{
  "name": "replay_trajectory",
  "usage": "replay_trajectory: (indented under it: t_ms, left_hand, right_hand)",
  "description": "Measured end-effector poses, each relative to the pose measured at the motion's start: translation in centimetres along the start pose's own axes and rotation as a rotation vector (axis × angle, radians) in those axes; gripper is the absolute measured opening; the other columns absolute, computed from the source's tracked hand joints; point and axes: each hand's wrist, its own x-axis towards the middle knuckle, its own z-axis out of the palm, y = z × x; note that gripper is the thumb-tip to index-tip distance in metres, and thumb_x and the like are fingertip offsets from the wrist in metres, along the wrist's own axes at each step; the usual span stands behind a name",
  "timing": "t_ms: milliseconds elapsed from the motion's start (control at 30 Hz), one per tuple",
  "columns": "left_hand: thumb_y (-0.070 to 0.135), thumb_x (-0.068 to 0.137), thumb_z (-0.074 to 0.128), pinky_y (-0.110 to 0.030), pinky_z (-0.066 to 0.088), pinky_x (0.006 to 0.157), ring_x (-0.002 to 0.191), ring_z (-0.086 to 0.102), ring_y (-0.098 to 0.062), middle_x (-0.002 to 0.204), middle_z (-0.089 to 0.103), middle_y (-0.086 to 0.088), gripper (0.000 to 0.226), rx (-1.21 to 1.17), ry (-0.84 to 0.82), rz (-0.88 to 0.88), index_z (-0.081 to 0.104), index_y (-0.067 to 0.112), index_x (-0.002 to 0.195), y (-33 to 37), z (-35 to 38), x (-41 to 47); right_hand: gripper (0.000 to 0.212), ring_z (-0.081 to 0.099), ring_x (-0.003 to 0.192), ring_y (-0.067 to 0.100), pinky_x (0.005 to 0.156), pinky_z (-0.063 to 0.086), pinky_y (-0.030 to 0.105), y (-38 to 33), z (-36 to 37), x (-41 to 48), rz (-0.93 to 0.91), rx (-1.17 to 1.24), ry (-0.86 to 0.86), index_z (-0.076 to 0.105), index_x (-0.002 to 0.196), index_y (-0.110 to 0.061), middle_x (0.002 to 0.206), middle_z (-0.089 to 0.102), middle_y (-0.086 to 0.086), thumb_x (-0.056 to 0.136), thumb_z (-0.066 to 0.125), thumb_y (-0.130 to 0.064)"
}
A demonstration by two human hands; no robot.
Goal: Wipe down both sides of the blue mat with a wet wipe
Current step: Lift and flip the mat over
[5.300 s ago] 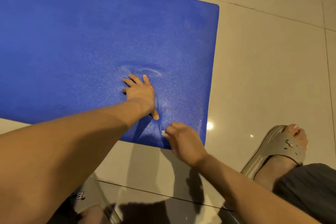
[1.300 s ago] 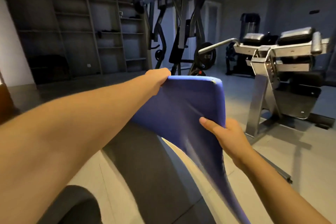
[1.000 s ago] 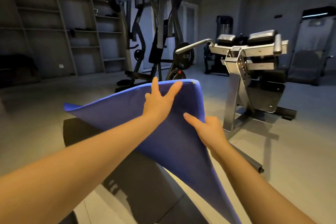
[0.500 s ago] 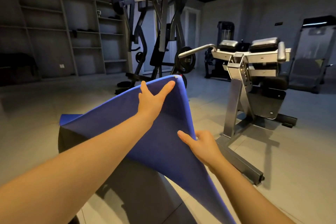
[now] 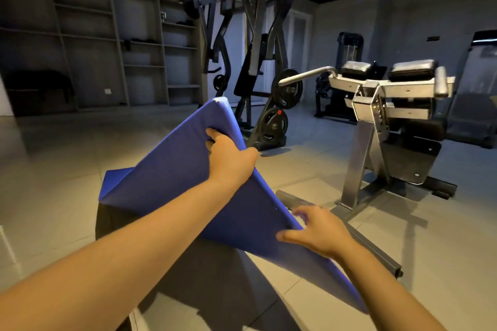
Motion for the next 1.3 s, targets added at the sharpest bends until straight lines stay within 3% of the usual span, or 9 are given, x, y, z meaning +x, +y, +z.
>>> replay_trajectory:
  t_ms: [100,267,500,600,767,967,1033,1133,1300]
  left_hand:
    - [0.022,0.078,0.068,-0.052,0.055,0.090,0.110,0.058,-0.035,0.136,0.046,-0.020,0.099,-0.026,0.019,0.018,0.009,0.007,0.156,1.5,-1.4,1.7]
    - [0.019,0.074,0.066,-0.039,0.052,0.068,0.097,0.063,-0.035,0.115,0.057,-0.016,0.071,-0.019,0.008,0.084,0.033,0.011,0.136,6.0,-2.0,3.5]
    - [0.027,0.077,0.067,-0.033,0.042,0.065,0.094,0.064,-0.027,0.090,0.057,0.003,0.035,0.063,-0.196,0.421,0.052,0.014,0.106,15.5,2.9,5.0]
    - [0.030,0.081,0.073,-0.033,0.044,0.101,0.134,0.049,-0.020,0.141,0.055,0.006,0.065,-0.050,-0.521,0.437,0.051,0.025,0.141,16.7,6.4,3.4]
    - [0.045,0.090,0.072,-0.028,0.031,0.104,0.146,0.034,-0.014,0.159,0.035,0.011,0.077,-0.210,-0.826,0.163,0.036,0.030,0.156,10.6,8.9,-0.8]
    - [0.031,0.095,0.068,-0.048,0.040,0.111,0.131,0.052,-0.035,0.148,0.046,-0.027,0.059,-0.108,-0.531,-0.407,0.052,-0.005,0.139,-6.1,6.2,-4.7]
    - [0.033,0.095,0.067,-0.044,0.043,0.099,0.125,0.053,-0.036,0.151,0.046,-0.022,0.063,-0.184,-0.418,-0.646,0.046,0.000,0.145,-10.0,5.2,-6.6]
    - [0.067,0.085,0.065,-0.060,0.031,0.112,0.144,0.032,-0.045,0.163,0.026,-0.016,0.098,-0.311,-0.491,-1.068,0.025,0.016,0.159,-14.5,5.7,-8.5]
    - [0.071,0.088,0.057,-0.061,0.053,0.092,0.100,0.068,-0.042,0.108,0.072,-0.017,0.068,-0.537,-0.538,-1.152,0.059,0.012,0.122,-16.1,8.9,-10.4]
  right_hand:
    - [0.045,0.056,0.065,0.009,0.058,0.042,0.026,0.4,1.4,-0.9,-0.001,0.012,0.010,0.066,0.085,-0.025,0.073,0.064,-0.008,0.076,0.062,-0.069]
    - [0.042,0.034,0.055,0.008,0.055,0.032,0.029,-2.1,1.6,-1.7,0.042,0.561,0.050,0.051,0.061,-0.015,0.055,0.046,-0.006,0.083,0.070,-0.046]
    - [0.034,0.072,0.103,0.030,0.098,0.055,0.050,-0.8,-3.6,-2.4,0.117,1.145,0.061,0.075,0.110,-0.007,0.107,0.076,0.014,0.088,0.077,-0.032]
    - [0.033,0.071,0.106,0.032,0.102,0.050,0.055,-1.7,-2.9,-2.4,0.196,1.301,0.051,0.072,0.118,-0.014,0.112,0.075,0.012,0.089,0.075,-0.030]
    - [0.047,0.074,0.096,0.032,0.097,0.051,0.061,1.0,-3.2,-1.4,0.327,1.248,0.239,0.071,0.116,-0.011,0.102,0.078,0.009,0.080,0.082,-0.038]
    - [0.041,0.073,0.101,0.028,0.092,0.057,0.047,1.4,-2.9,-1.0,0.359,1.484,0.286,0.070,0.121,-0.010,0.112,0.076,0.007,0.089,0.075,-0.033]
    - [0.040,0.072,0.103,0.032,0.093,0.056,0.051,1.0,-2.8,-0.3,0.389,1.623,0.324,0.068,0.123,-0.011,0.114,0.075,0.009,0.091,0.073,-0.034]
    - [0.046,0.071,0.103,0.035,0.085,0.058,0.052,-0.4,-2.6,0.5,0.455,1.725,0.355,0.064,0.130,-0.013,0.117,0.073,0.011,0.092,0.071,-0.036]
    - [0.046,0.071,0.103,0.037,0.092,0.055,0.057,-2.0,-2.2,1.2,0.481,1.748,0.342,0.067,0.126,-0.015,0.112,0.075,0.010,0.089,0.073,-0.041]
